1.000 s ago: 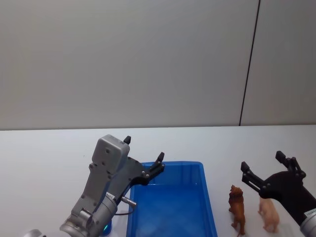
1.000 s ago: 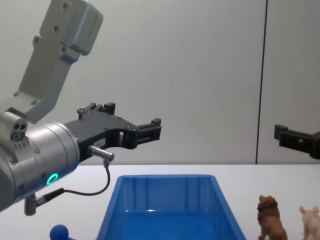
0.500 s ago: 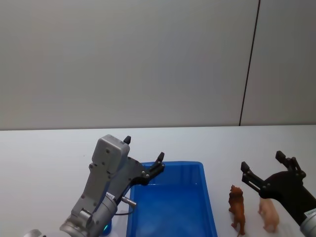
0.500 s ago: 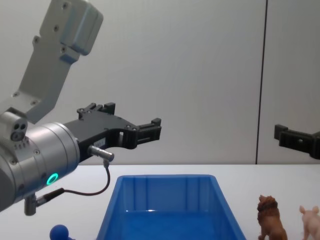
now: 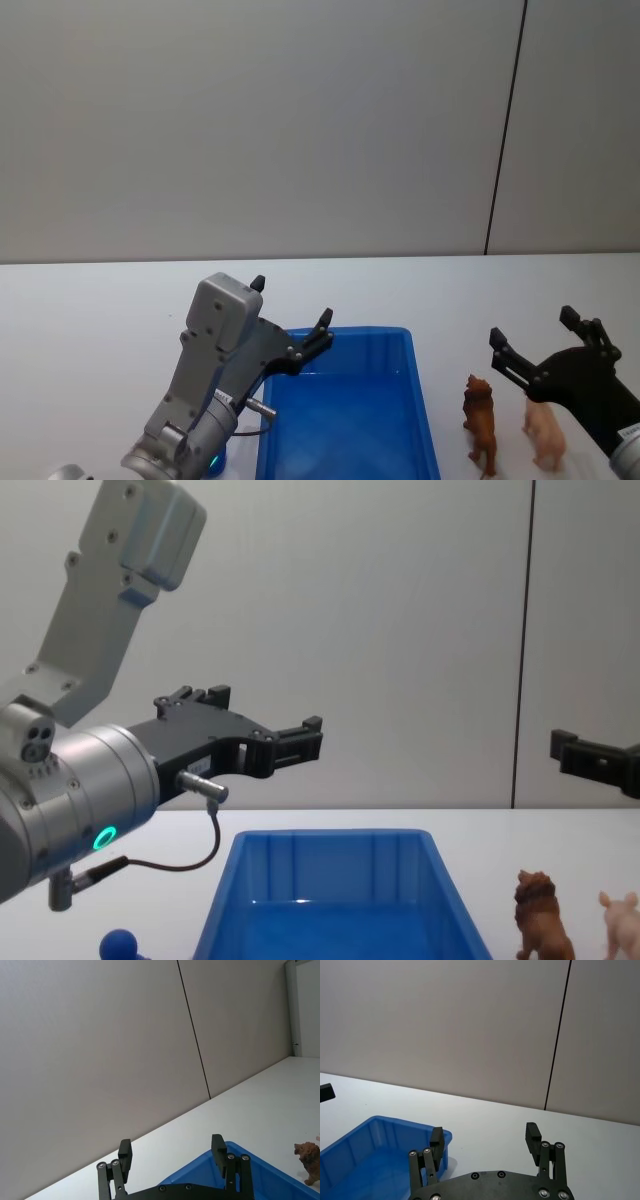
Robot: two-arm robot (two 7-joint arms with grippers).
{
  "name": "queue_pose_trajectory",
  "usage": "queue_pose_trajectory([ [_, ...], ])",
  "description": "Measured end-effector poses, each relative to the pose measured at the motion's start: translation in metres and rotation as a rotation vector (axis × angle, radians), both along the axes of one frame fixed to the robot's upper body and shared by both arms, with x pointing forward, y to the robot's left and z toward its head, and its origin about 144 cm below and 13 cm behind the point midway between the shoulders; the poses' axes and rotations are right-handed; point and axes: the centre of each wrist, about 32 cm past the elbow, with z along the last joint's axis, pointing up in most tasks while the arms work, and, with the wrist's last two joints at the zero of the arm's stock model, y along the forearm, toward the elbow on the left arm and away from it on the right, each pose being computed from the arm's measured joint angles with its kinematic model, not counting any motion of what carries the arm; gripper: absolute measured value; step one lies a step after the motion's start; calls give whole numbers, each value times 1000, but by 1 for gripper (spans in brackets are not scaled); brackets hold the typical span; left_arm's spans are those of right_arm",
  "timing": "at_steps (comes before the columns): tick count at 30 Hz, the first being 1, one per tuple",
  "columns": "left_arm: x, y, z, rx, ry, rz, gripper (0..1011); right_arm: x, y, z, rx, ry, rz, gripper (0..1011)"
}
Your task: Pick up the two dolls from the table and place them into the box.
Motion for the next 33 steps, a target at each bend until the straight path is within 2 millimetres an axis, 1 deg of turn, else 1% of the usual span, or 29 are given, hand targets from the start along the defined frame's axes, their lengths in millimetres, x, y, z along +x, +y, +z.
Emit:
queue_pose_trajectory([
  [13, 0, 0, 0, 0, 0, 0, 1002, -2, -10, -4, -8, 57, -49, 1001],
  [23, 0, 0, 0, 0, 0, 0, 1002, -2, -16, -16, -24, 153, -96, 1001],
  [33, 0, 0, 0, 0, 0, 0, 1002, -1, -11, -32, -42, 238, -122, 1001],
])
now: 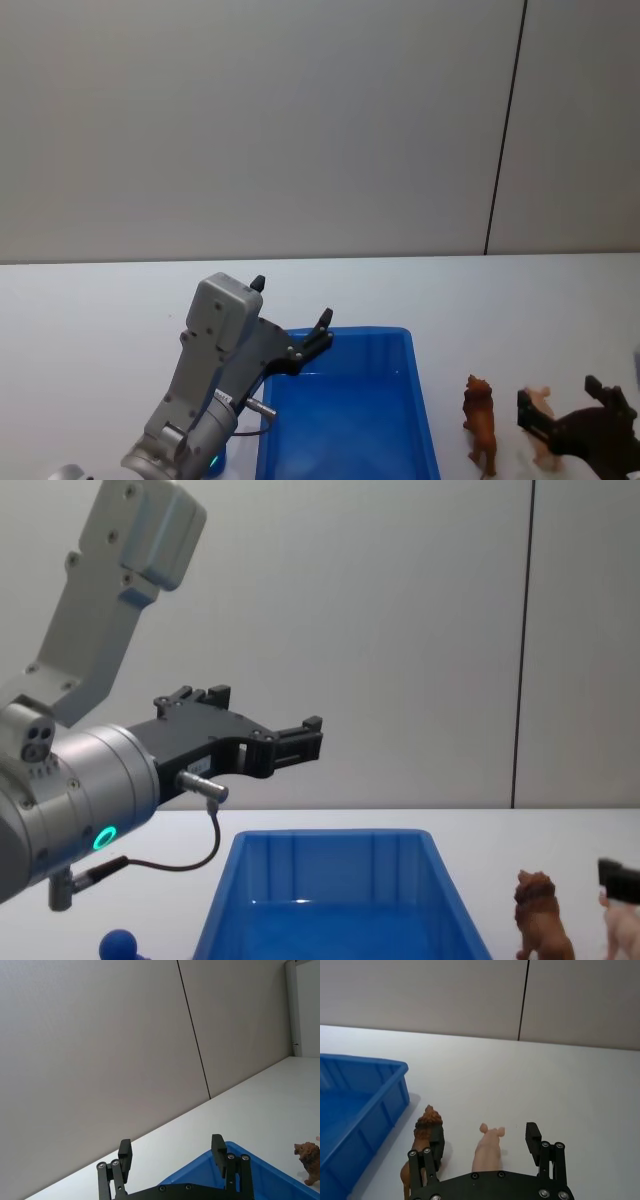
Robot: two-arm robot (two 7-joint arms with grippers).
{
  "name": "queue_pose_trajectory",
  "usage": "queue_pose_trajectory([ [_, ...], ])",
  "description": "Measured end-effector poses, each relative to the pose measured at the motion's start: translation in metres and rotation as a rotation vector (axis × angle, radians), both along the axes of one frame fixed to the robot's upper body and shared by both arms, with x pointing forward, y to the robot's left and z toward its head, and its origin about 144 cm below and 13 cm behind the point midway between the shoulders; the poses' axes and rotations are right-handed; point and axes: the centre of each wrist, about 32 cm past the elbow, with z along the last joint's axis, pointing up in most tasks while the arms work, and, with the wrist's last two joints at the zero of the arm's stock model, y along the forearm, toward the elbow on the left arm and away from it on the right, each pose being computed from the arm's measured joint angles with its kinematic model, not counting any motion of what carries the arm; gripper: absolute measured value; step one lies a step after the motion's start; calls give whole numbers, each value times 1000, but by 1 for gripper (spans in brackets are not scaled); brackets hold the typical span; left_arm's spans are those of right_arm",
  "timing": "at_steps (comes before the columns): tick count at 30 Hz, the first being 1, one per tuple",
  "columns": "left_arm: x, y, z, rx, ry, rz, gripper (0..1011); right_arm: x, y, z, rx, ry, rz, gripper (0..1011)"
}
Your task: Pick up the two dolls from the table and place them into the box.
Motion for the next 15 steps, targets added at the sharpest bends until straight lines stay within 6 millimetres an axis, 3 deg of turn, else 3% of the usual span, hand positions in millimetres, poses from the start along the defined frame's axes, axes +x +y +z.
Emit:
queue_pose_trajectory([
  [15, 0, 0, 0, 0, 0, 0, 1002, 4, 9, -19, -18, 104, -34, 980],
])
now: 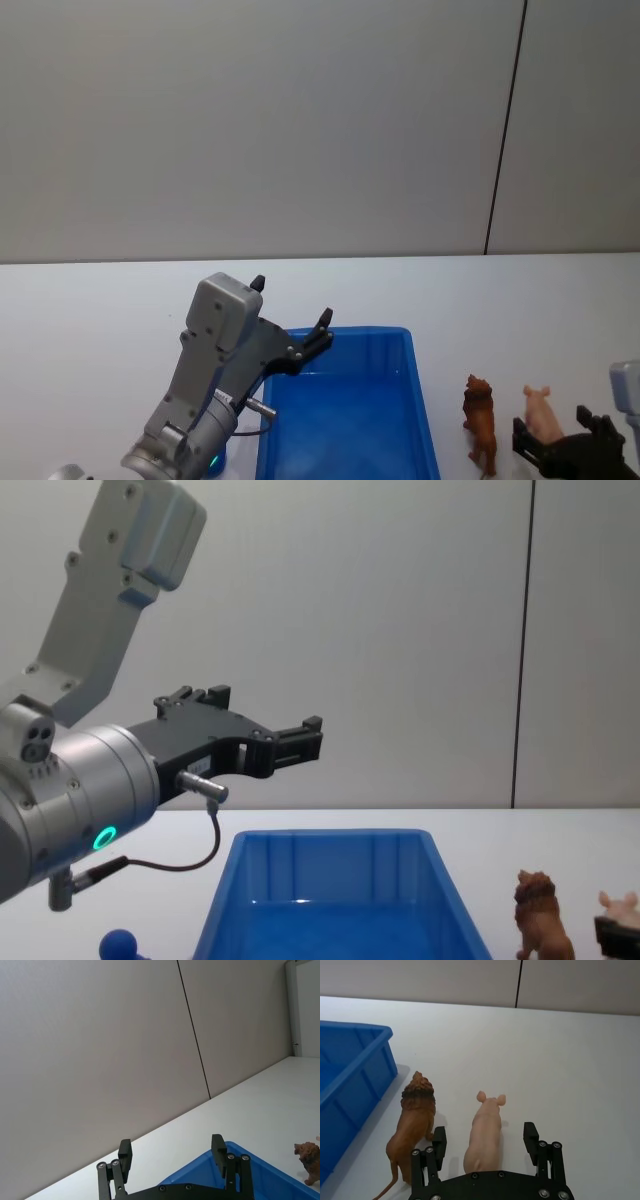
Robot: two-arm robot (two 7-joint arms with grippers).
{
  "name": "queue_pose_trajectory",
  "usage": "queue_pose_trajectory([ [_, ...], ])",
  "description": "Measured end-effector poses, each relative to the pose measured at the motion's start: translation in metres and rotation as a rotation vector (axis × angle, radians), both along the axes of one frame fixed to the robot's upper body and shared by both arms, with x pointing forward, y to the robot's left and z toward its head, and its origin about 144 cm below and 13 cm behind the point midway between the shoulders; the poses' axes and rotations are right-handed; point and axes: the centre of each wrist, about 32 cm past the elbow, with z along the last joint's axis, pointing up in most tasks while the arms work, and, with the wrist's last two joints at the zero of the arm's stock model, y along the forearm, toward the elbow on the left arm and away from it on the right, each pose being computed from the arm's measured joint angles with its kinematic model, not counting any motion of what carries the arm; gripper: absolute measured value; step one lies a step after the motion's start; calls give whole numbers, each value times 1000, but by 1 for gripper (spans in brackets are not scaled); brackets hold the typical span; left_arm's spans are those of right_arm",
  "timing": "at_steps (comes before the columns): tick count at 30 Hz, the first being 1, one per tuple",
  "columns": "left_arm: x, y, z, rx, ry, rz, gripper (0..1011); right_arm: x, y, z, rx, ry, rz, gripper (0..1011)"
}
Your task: Pick up the two dolls from the table and place them into the box.
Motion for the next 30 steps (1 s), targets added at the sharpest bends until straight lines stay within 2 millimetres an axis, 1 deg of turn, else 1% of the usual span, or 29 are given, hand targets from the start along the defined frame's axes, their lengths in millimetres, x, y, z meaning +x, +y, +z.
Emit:
queue_pose_trajectory([
  [3, 0, 0, 0, 0, 0, 0, 1002, 1, 1, -3, 0, 17, -7, 929],
  [4, 0, 0, 0, 0, 0, 0, 1002, 1, 2, -3, 0, 21, -8, 884],
  [6, 0, 0, 0, 0, 0, 0, 1002, 2, 3, -5, 2, 34, -12, 832],
  [8, 0, 0, 0, 0, 0, 0, 1002, 2, 3, -7, 4, 45, -16, 805],
  [9, 0, 0, 0, 0, 0, 0, 1002, 2, 4, -7, 4, 48, -17, 745],
  [11, 0, 0, 0, 0, 0, 0, 1002, 3, 4, -8, 6, 52, -19, 705],
  [12, 0, 0, 0, 0, 0, 0, 1002, 3, 5, -8, 8, 56, -20, 641],
  [15, 0, 0, 0, 0, 0, 0, 1002, 3, 6, -9, 10, 60, -23, 586],
  [16, 0, 0, 0, 0, 0, 0, 1002, 3, 6, -9, 10, 60, -23, 533],
  [18, 0, 0, 0, 0, 0, 0, 1002, 3, 6, -9, 11, 61, -24, 473],
  [19, 0, 0, 0, 0, 0, 0, 1002, 3, 7, -9, 10, 60, -25, 426],
  [22, 0, 0, 0, 0, 0, 0, 1002, 2, 8, -7, 6, 50, -25, 380],
  [30, 0, 0, 0, 0, 0, 0, 1002, 1, 10, 4, -8, -12, -18, 379],
])
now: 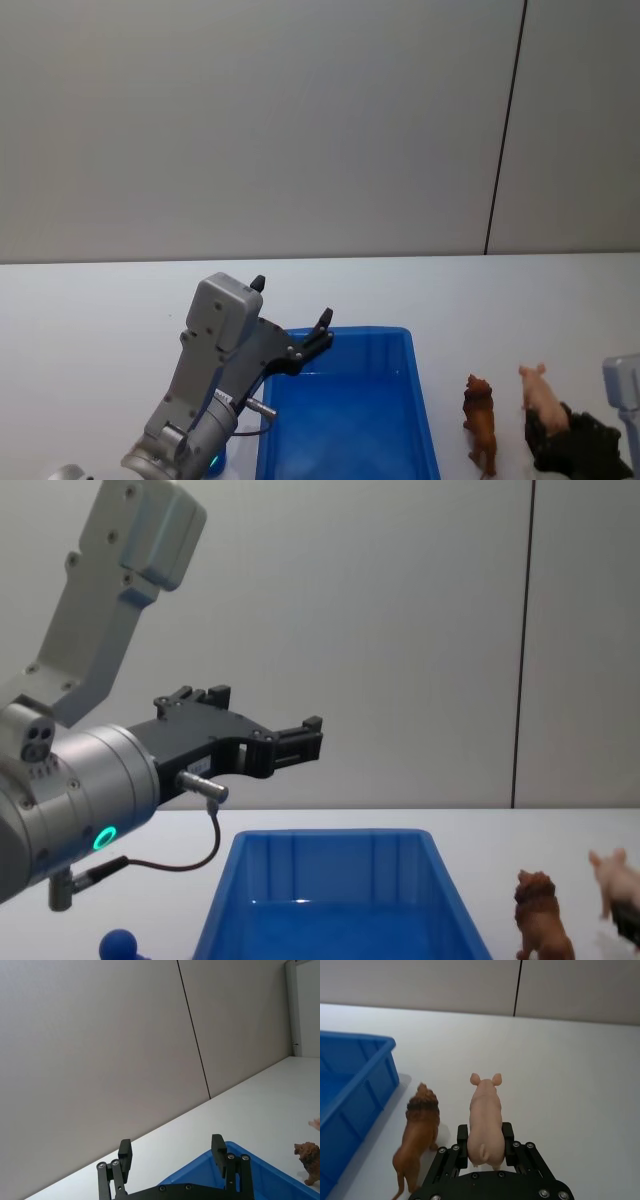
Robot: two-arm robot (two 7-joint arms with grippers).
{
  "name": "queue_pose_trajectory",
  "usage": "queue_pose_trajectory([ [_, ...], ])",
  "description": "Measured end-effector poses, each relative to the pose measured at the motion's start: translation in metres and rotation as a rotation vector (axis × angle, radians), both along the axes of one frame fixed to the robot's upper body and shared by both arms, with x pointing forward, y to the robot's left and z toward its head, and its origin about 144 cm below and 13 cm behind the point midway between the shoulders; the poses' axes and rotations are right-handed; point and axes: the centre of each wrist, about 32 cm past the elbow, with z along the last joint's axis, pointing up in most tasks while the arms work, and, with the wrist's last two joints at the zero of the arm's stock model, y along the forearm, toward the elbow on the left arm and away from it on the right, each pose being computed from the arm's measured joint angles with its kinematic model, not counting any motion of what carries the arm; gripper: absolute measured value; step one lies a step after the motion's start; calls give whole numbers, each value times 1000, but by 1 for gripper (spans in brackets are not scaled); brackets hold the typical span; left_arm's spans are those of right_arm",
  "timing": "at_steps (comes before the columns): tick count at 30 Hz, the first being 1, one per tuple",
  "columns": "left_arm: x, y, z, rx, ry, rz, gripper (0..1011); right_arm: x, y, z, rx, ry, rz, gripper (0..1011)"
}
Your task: Pick up the two dolls from the table and place them into the box.
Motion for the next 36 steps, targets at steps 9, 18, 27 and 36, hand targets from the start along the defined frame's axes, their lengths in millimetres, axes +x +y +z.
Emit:
queue_pose_trajectory([
  [9, 0, 0, 0, 0, 0, 0, 1002, 1, 3, 19, 1, -93, 44, 379],
  [18, 0, 0, 0, 0, 0, 0, 1002, 6, 10, 38, 39, -158, 150, 379],
  [27, 0, 0, 0, 0, 0, 0, 1002, 14, 22, 48, 88, -172, 271, 379],
  [36, 0, 0, 0, 0, 0, 0, 1002, 26, 36, 52, 133, -147, 397, 379],
])
